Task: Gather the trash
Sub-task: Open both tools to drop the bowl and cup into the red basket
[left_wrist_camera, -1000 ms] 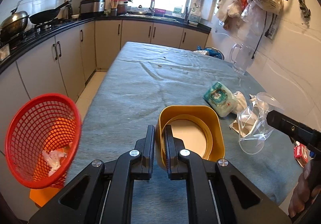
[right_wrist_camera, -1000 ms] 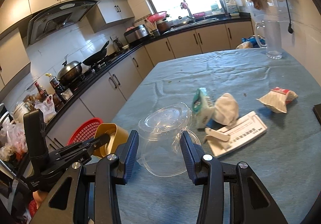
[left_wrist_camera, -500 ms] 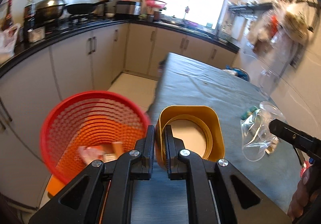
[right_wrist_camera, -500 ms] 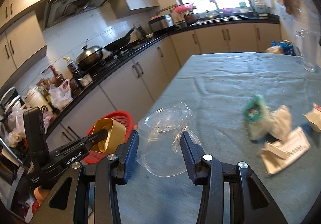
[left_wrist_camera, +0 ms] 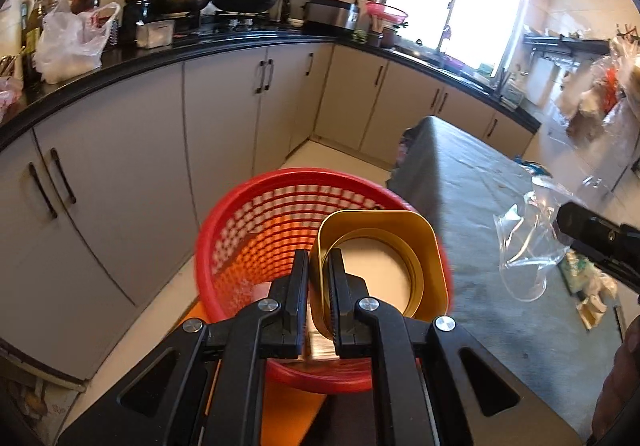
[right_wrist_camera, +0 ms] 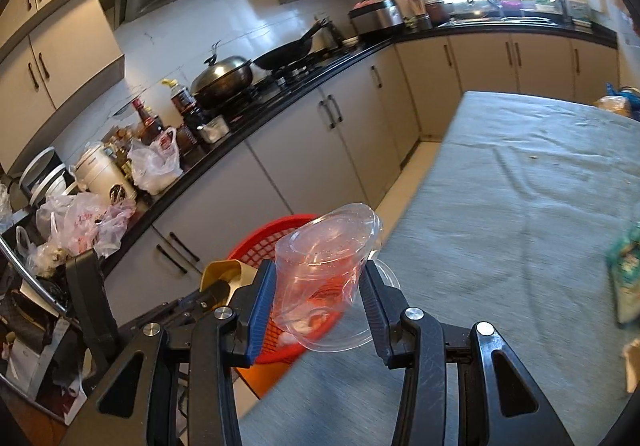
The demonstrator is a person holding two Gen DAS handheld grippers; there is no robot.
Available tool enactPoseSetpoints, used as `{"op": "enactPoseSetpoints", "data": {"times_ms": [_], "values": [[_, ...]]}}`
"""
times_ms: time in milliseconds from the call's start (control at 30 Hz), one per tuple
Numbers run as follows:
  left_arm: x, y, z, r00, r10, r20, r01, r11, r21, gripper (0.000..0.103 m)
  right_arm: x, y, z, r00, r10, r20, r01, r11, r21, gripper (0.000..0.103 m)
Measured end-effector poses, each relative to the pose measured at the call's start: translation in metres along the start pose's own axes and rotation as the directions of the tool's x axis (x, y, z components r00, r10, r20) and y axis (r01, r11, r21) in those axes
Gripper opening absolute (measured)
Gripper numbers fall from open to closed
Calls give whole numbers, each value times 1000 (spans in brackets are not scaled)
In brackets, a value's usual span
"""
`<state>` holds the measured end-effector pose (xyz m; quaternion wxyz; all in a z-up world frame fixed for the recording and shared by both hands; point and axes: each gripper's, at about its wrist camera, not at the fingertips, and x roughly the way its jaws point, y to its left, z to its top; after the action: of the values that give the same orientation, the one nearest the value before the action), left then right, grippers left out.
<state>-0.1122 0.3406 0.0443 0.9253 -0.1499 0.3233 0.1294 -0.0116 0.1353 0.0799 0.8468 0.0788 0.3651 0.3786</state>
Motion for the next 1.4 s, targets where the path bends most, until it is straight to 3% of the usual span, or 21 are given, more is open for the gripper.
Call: {"op": "enactPoseSetpoints", "data": {"times_ms": [433, 533, 600, 667, 1000, 1400], "values": [[25, 12, -1, 997, 76, -30, -76, 997, 30, 9, 68, 23, 6, 996, -17, -83, 12, 998, -56, 47], [27, 15, 0, 996, 82, -29, -81, 996, 26, 10, 76, 28, 6, 995, -13, -99, 6, 998, -66, 52], [27, 17, 1, 997, 75, -31, -74, 997, 19, 13, 77, 30, 6, 995, -14, -99, 6, 997, -75, 53], [25, 19, 2, 997, 75, -24, -74, 997, 10, 25, 77, 31, 6, 995, -9, -98, 2, 997, -76, 53], [6, 16, 6, 997, 73, 19, -73, 997, -5, 29, 43, 21, 8, 999, 13, -47, -15, 999, -36, 57], [-13, -24, 7, 998, 35, 47, -38, 998, 53, 31, -13, -18, -5, 1000, 3, 2, -3, 997, 75, 57]]}}
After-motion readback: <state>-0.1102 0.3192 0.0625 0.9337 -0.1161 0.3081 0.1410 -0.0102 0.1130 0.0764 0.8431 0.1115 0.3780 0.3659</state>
